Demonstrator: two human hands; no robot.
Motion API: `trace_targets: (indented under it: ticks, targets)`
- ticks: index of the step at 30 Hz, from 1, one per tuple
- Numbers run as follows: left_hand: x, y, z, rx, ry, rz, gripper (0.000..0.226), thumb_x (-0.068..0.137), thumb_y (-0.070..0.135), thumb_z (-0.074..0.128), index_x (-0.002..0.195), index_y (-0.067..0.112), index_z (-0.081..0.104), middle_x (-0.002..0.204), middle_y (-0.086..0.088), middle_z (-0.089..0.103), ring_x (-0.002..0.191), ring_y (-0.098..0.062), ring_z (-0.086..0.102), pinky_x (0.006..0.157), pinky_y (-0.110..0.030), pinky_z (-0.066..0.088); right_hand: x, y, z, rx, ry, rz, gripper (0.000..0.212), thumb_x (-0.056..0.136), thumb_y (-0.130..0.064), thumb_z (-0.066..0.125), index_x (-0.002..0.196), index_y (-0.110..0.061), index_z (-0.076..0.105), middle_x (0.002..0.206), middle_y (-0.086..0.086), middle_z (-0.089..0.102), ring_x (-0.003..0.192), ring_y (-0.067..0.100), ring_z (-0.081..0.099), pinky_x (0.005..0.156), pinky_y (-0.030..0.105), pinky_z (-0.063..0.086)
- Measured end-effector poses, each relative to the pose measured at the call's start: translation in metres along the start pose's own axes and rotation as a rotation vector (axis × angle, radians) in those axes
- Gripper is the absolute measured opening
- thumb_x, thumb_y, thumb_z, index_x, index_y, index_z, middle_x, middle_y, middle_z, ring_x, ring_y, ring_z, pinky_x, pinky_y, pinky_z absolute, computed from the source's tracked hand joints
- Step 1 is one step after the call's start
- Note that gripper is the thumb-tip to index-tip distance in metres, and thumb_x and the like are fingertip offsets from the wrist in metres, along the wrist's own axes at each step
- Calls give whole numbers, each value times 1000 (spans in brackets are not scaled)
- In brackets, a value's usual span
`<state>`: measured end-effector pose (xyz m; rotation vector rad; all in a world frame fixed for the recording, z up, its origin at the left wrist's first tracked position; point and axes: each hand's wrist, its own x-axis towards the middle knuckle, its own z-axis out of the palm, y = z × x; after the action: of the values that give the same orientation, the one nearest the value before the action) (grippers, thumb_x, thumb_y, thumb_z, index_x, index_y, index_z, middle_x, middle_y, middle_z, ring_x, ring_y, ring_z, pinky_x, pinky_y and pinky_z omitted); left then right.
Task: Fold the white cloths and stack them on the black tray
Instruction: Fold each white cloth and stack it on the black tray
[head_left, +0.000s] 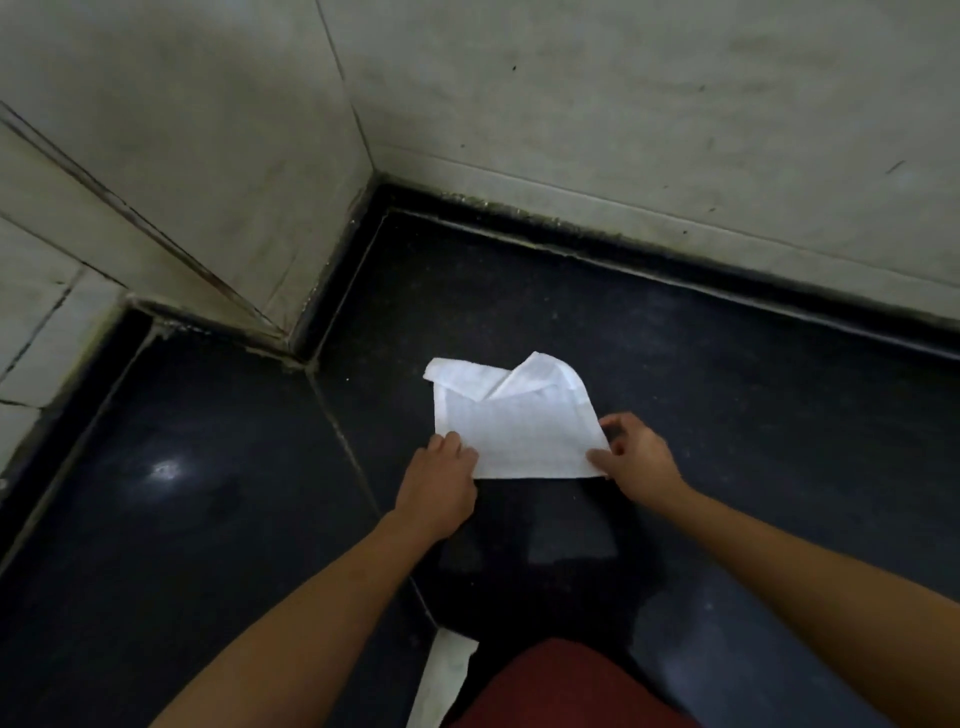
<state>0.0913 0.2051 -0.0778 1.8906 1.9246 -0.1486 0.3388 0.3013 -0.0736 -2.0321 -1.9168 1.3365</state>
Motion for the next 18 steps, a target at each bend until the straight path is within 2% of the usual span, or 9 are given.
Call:
trace_targets:
  ticks: [2,6,9,11,13,16,18]
  targets:
    - [-13,18,10,7,-13,42,22,92,21,44,108,14,56,115,-4,47,105,-22,44,83,-32,37,-15,19,-7,-129,-21,-6,39,81,-26,72,115,-22,52,81,-3,63,73,16,61,63,30,46]
    - [-43,46,33,28,-102,95,21,92,20,40,106,14,56,114,-4,49,105,-22,46,83,-32,37,-50,51,-7,-435,-139,22,48,82,-39,65,122,-27,43,95,-4,64,86,20,63,71,32,49]
    - [-51,52,39,26,-98,106,20,92,20,40,102,14,57,110,-4,51,103,-23,48,80,-33,38,-57,50,-15,-619,-99,-32,53,79,-50,62,123,-31,40,104,-5,65,92,19,63,71,30,46]
    - [-48,50,37,8,-53,86,19,90,18,44,101,13,59,108,-4,51,101,-23,49,79,-33,38,-45,35,-23,-534,33,-86,55,78,-55,62,124,-31,44,112,-6,61,102,19,60,78,33,48]
    - [-41,47,33,10,-16,44,19,88,15,48,102,13,60,110,-5,51,101,-24,49,80,-34,41,-22,16,-26,-322,105,-78,56,80,-54,61,127,-28,47,119,-5,60,111,19,57,85,37,49]
    - [-31,45,28,27,-40,10,26,91,19,51,115,13,57,120,-5,47,109,-25,45,89,-36,42,14,-6,-19,-172,-15,-28,62,80,-50,68,132,-22,49,123,-2,62,113,23,59,91,39,49]
    - [-30,45,27,56,-92,7,32,91,25,54,121,14,54,126,-5,42,114,-24,41,93,-36,41,31,-11,-15,-137,-38,14,50,80,-40,72,125,-22,59,121,1,65,111,24,61,94,38,50]
